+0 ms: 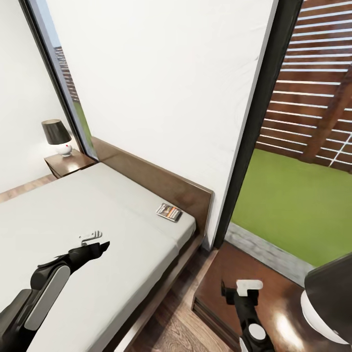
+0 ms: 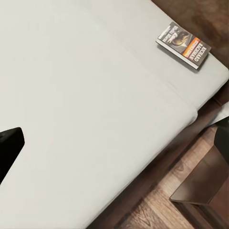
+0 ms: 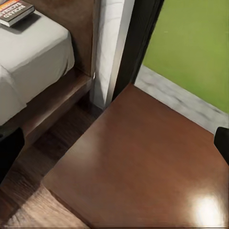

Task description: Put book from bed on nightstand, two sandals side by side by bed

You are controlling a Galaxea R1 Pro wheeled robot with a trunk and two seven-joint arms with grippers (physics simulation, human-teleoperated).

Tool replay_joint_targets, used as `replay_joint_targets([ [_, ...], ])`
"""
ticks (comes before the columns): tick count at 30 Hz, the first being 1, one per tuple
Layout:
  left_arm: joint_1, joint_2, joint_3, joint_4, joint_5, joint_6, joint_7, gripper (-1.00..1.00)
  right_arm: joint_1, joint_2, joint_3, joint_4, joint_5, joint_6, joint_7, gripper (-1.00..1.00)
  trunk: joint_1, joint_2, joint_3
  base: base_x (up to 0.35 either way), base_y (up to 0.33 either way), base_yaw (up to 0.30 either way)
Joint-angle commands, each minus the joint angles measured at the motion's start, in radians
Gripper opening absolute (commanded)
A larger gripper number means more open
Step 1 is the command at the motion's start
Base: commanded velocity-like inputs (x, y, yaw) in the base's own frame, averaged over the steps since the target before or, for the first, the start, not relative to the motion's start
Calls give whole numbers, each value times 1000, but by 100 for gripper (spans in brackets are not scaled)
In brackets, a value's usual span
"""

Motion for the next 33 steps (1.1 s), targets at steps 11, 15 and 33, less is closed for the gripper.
replay_joint_targets([
  [11, -1, 0, -4, -1, 11, 0, 10, 100, 41, 0, 0, 95, -2, -169, -7, 100, 1, -2, -2, 0, 0, 0],
  [15, -1, -1, -5, -1, 12, 0, 10, 100, 42, 0, 0, 104, -6, -182, -8, 100, 1, -2, -2, 0, 0, 0],
  [33, -1, -7, -9, 0, 13, 0, 10, 100, 42, 2, 0, 125, -2, -183, -11, 100, 1, -2, -2, 68, 36, -175],
])
